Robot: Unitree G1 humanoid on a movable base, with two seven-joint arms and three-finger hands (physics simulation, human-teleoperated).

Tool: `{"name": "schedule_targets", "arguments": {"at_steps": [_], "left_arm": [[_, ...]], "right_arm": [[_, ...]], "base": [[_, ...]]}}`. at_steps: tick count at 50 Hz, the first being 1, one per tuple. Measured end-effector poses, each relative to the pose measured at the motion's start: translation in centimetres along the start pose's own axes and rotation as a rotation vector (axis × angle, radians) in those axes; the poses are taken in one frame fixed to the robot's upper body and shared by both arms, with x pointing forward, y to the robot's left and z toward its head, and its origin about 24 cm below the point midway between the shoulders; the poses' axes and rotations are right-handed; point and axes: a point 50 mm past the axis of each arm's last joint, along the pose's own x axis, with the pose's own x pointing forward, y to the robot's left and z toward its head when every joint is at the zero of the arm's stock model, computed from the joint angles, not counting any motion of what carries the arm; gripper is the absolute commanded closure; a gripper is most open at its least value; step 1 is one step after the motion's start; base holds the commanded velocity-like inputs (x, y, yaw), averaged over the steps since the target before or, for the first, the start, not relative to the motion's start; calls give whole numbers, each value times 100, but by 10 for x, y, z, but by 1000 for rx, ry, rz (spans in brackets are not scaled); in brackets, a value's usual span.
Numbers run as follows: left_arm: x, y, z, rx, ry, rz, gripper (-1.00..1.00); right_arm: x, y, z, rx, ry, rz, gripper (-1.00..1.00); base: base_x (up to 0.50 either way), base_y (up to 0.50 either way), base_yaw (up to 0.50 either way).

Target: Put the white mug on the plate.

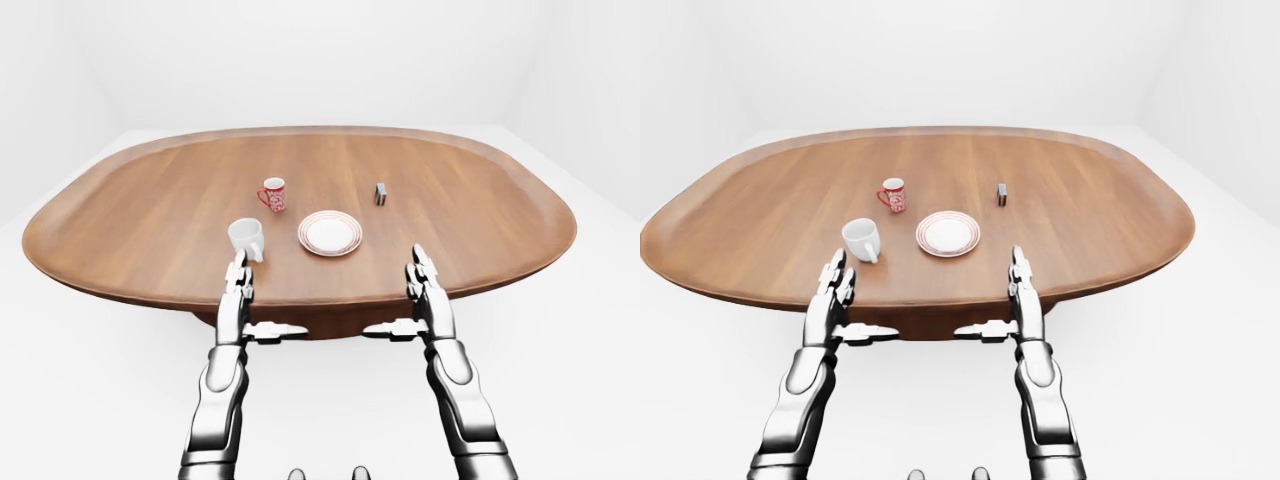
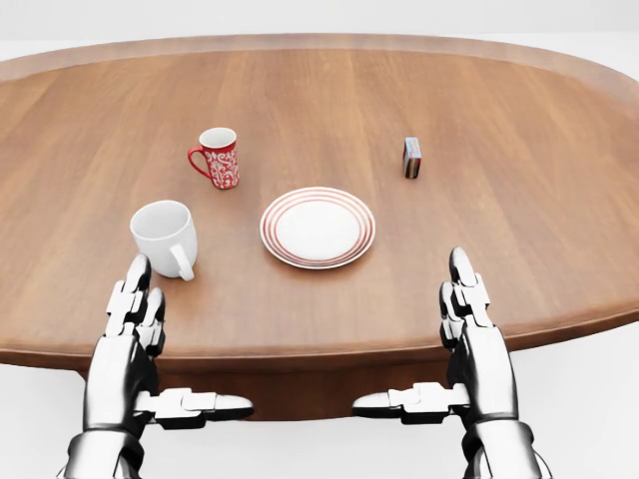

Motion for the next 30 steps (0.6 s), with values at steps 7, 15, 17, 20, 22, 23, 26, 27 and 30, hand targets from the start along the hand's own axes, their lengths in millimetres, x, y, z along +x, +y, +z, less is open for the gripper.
{"name": "schedule_targets", "arguments": {"at_steps": [7,15,17,20,22,23,26,27,30], "left_arm": [[1,6,1,-3,-6,9,-100],[4,13,8,-7,-20,28,-100],[6,17,13,-12,-29,41,-100],[10,26,22,-16,-47,68,-100],[13,33,29,-20,-60,90,-100],[14,37,33,-22,-71,102,-100],[17,51,47,-31,-125,145,-100],[18,56,52,-36,-144,161,-100],[19,72,67,-54,-201,211,-100]], "right_arm": [[0,-4,0,-3,-3,-3,-100],[-2,-8,6,-2,-18,-13,-100],[-2,-10,11,-3,-27,-22,-100],[-4,-15,20,-7,-43,-38,-100],[-6,-20,31,-14,-79,-54,-100],[-7,-22,37,-18,-105,-63,-100],[-15,-31,57,-29,-193,-95,-100],[-18,-34,64,-33,-223,-106,-100],[-28,-43,84,-46,-308,-138,-100]], "base": [[0,0,0],[0,0,0],[0,0,0],[0,0,0],[0,0,0],[0,0,0],[0,0,0],[0,0,0],[0,0,0]]}}
